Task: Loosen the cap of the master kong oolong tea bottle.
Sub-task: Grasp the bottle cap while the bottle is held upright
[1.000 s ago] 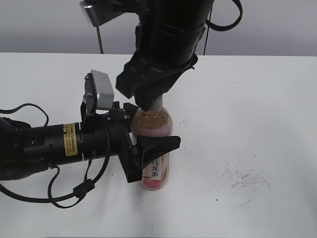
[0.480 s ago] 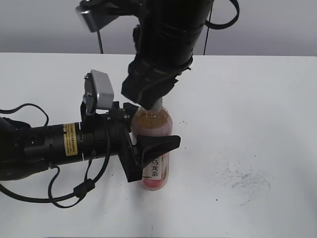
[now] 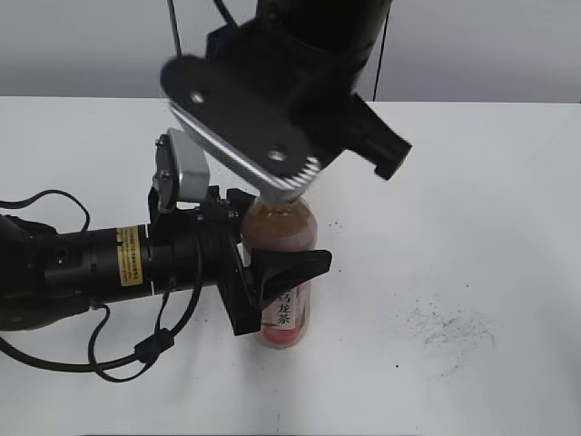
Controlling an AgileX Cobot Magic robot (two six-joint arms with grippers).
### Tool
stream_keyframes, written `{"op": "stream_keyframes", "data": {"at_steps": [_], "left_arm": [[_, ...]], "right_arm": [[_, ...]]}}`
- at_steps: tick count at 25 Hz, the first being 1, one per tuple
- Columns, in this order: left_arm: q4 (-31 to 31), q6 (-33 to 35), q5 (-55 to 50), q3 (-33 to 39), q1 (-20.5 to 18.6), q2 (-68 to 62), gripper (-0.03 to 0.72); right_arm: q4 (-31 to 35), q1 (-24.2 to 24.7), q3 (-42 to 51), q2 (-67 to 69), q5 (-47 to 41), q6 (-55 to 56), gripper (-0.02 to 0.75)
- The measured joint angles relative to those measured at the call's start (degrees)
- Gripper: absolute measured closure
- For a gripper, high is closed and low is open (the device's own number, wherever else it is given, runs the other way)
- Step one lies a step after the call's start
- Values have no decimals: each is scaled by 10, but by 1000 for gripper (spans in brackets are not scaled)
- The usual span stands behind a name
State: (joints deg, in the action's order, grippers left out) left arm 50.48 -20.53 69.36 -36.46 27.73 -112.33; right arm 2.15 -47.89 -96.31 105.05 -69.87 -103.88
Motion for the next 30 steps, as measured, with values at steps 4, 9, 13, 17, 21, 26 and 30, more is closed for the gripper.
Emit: {"op": "stream_keyframes", "data": {"at_steps": [4, 9, 13, 17, 21, 26, 30], "left_arm": [[-1, -1, -1, 0, 0, 0, 243], [0, -1, 0, 0, 0, 0, 243], [1, -1, 0, 0, 0, 0, 243], [0, -1, 0, 0, 0, 0, 243], [0, -1, 0, 0, 0, 0, 243], [-1, -1, 0, 0, 0, 0, 243], [-1, -2, 0, 0, 0, 0, 243]], "right_arm": [[5, 0, 0, 0, 2, -294, 472], [11, 0, 0, 0, 2, -231, 472], [10, 0, 0, 0, 1, 109, 367], [-17, 0, 0, 0, 1, 499, 182], [-22, 0, 0, 0, 1, 808, 210], [-4, 0, 0, 0, 1, 944, 264], [4, 0, 0, 0, 1, 918, 479]]}}
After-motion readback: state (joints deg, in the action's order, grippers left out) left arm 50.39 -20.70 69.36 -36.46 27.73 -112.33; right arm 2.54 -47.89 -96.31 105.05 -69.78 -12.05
